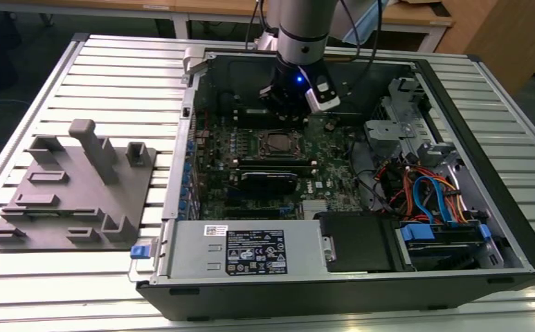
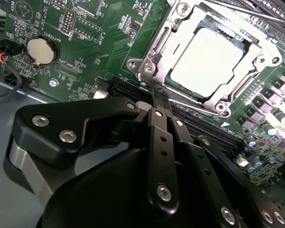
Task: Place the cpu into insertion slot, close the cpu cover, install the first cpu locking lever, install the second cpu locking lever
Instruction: 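Install the first cpu locking lever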
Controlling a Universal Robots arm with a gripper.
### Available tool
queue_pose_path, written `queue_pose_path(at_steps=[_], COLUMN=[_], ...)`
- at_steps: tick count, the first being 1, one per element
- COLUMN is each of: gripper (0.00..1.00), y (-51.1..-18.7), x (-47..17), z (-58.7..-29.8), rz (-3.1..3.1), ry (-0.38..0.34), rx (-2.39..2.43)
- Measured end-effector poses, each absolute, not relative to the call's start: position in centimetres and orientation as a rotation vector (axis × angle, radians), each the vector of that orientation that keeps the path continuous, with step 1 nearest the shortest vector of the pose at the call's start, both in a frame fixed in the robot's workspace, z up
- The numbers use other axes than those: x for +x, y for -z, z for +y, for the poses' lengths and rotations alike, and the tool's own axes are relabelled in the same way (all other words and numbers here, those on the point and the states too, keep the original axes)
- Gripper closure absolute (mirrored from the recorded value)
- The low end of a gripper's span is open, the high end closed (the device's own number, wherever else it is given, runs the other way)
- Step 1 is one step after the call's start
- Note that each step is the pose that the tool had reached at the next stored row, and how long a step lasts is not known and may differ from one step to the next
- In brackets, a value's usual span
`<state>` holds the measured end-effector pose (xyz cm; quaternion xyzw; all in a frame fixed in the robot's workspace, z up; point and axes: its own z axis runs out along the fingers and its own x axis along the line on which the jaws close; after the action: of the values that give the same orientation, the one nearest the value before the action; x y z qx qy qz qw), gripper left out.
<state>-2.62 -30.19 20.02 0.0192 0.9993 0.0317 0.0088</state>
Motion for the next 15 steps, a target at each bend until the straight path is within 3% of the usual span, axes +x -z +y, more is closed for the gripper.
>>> queue_pose_path(at_steps=[15], gripper=[0.90], y=[-20.24], x=[-2.62], z=[-30.18], rz=[3.122], ry=[-0.100], rx=[0.060])
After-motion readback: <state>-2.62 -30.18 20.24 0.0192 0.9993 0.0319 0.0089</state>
